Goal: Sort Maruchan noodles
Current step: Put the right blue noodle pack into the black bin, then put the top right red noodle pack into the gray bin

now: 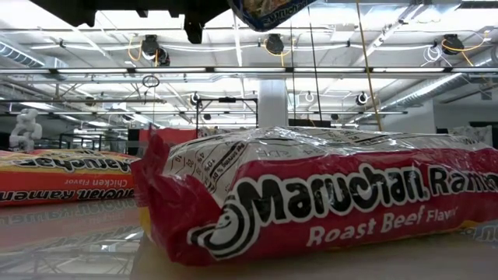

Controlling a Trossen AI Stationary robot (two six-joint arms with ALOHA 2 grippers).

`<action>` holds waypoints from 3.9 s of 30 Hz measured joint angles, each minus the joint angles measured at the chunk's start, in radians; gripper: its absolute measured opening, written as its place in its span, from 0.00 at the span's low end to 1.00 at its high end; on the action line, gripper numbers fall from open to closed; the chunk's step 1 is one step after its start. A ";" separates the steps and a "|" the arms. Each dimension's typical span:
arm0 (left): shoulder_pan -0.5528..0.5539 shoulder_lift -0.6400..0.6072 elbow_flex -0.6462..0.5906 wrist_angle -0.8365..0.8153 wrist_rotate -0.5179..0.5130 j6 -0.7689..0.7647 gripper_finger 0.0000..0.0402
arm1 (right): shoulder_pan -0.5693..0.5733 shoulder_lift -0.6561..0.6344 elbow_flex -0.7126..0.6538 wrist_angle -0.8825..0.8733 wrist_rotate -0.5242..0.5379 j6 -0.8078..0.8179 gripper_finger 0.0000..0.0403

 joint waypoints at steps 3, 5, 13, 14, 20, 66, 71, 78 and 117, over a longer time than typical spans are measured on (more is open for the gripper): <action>0.000 0.000 0.000 0.000 -0.002 0.021 0.28 | 0.004 0.000 0.000 0.000 0.033 -0.005 0.09; 0.000 0.000 0.000 0.000 -0.002 0.026 0.28 | 0.011 0.000 0.000 -0.001 0.077 -0.021 0.13; 0.000 -0.025 -0.001 -0.065 -0.022 0.038 0.28 | 0.083 -0.036 0.000 -0.002 0.373 -0.134 0.23; 0.000 -0.036 -0.001 -0.085 -0.033 0.041 0.28 | 0.096 -0.045 0.000 -0.004 0.408 -0.153 0.24; 0.001 -0.139 -0.001 -0.228 -0.143 0.083 0.28 | 0.160 -0.082 0.000 -0.004 0.629 -0.247 0.29; 0.548 -0.494 -0.324 -0.680 -0.660 -0.621 0.33 | 0.208 -0.089 0.000 -0.134 0.644 -0.170 0.30; 0.575 -0.441 -0.386 -0.572 -0.629 -0.647 0.34 | 0.207 -0.089 0.000 -0.133 0.644 -0.170 0.30; 0.571 -0.381 -0.385 -0.538 -0.598 -0.660 0.34 | 0.203 -0.089 0.000 -0.134 0.643 -0.171 0.30; 0.497 -0.823 -0.024 -1.264 -0.193 -0.366 0.60 | 0.187 -0.088 0.000 -0.317 0.345 0.281 0.30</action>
